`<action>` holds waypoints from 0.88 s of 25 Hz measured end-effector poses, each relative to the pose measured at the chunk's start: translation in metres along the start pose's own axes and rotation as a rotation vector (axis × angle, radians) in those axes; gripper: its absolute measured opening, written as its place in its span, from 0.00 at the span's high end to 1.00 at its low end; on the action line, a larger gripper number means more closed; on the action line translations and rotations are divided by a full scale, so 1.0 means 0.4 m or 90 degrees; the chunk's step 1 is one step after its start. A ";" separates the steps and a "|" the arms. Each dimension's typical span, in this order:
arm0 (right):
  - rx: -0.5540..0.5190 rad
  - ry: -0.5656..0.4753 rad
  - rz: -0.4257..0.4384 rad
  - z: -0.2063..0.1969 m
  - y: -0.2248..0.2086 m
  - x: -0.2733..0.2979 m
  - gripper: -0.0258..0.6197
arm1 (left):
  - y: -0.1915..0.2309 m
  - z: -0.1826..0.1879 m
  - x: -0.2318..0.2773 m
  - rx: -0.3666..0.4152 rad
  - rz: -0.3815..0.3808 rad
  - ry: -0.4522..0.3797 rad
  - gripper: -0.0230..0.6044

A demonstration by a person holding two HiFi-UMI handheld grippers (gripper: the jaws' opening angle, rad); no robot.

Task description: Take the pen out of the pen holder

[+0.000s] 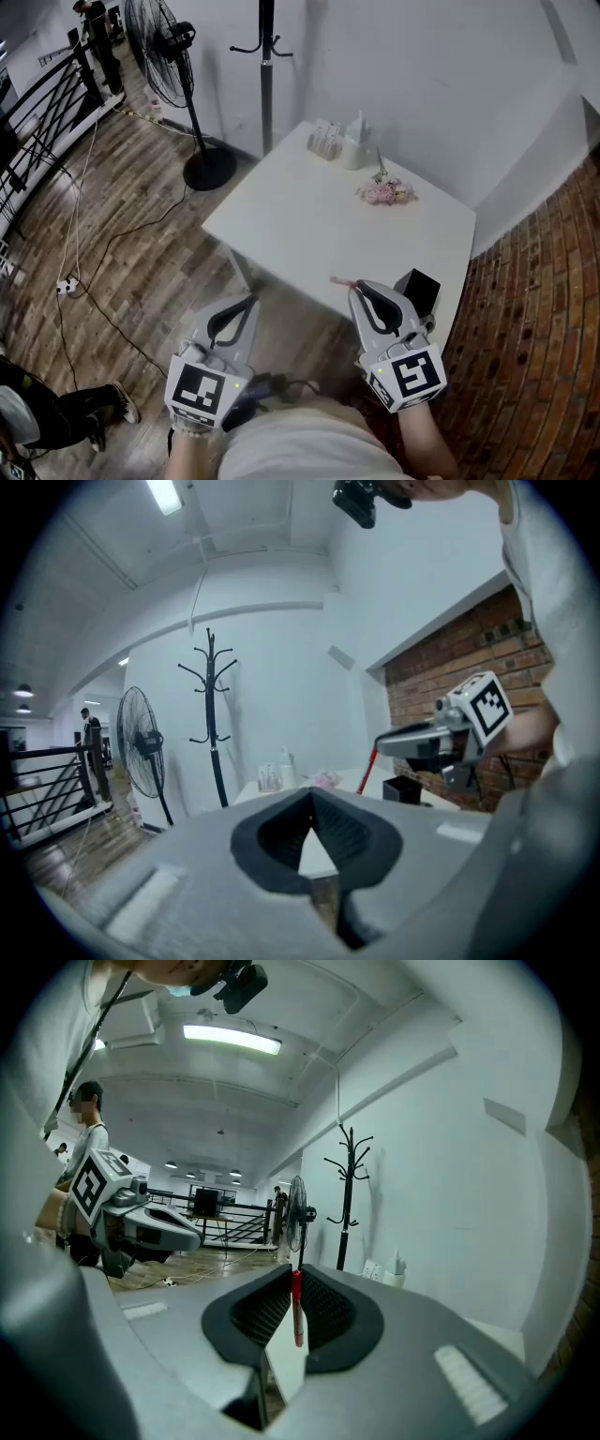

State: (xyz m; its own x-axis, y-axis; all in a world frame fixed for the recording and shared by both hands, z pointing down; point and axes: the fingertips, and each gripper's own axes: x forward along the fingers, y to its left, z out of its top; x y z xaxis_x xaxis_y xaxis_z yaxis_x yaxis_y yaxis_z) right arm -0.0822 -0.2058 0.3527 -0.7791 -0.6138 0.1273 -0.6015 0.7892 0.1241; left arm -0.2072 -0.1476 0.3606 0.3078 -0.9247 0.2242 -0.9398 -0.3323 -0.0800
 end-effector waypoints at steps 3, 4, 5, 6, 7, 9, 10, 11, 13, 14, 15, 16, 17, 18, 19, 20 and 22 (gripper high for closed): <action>0.001 -0.001 -0.001 0.000 -0.002 -0.002 0.91 | -0.003 0.000 0.001 0.000 -0.001 0.002 0.97; 0.002 -0.001 -0.001 0.000 -0.003 -0.002 0.91 | -0.004 0.000 0.002 0.000 -0.001 0.003 0.97; 0.002 0.000 -0.001 0.000 -0.004 -0.003 0.91 | -0.005 0.001 0.002 0.001 -0.001 0.003 0.97; 0.002 0.000 -0.001 0.000 -0.005 -0.003 0.91 | -0.004 0.002 0.003 0.007 -0.002 0.001 0.97; 0.002 0.001 -0.001 0.000 -0.006 -0.003 0.91 | -0.003 0.004 0.004 0.018 -0.003 -0.003 0.97; 0.002 0.000 -0.002 -0.001 -0.006 -0.003 0.91 | -0.001 0.007 0.005 0.037 -0.005 -0.010 0.97; 0.002 0.000 -0.002 -0.001 -0.006 -0.003 0.91 | -0.001 0.006 0.005 0.031 -0.004 -0.008 0.97; 0.001 -0.001 -0.001 0.000 -0.006 -0.003 0.91 | -0.003 0.004 0.005 0.019 -0.003 -0.003 0.97; 0.001 -0.001 -0.001 0.000 -0.006 -0.004 0.91 | -0.006 0.003 0.004 0.004 -0.001 0.003 0.97; 0.001 -0.001 0.000 0.000 -0.006 -0.004 0.91 | -0.007 0.002 0.004 0.004 -0.002 0.004 0.97; 0.001 -0.001 0.000 0.000 -0.005 -0.004 0.91 | -0.007 0.002 0.003 0.004 -0.002 0.004 0.97; 0.000 0.000 0.000 0.000 -0.006 -0.004 0.91 | -0.007 0.002 0.003 0.005 -0.003 0.004 0.97; 0.000 0.000 0.000 0.000 -0.006 -0.004 0.91 | -0.007 0.001 0.003 0.006 -0.003 0.004 0.97; 0.000 0.000 -0.001 -0.001 -0.007 -0.003 0.91 | -0.007 0.000 0.003 0.005 -0.003 0.005 0.97; 0.000 0.000 -0.001 -0.001 -0.008 -0.003 0.91 | -0.007 0.000 0.004 0.005 -0.003 0.005 0.97; 0.001 0.000 -0.001 -0.001 -0.009 -0.003 0.91 | -0.007 -0.001 0.005 0.004 -0.002 0.005 0.97; 0.000 0.000 -0.001 -0.002 -0.010 -0.002 0.91 | -0.006 -0.001 0.006 0.004 -0.001 0.004 0.97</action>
State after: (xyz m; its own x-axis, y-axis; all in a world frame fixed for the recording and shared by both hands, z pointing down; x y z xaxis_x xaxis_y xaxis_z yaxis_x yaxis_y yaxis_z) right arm -0.0790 -0.2086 0.3531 -0.7787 -0.6145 0.1267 -0.6023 0.7887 0.1236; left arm -0.2044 -0.1491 0.3619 0.3088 -0.9227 0.2309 -0.9382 -0.3354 -0.0857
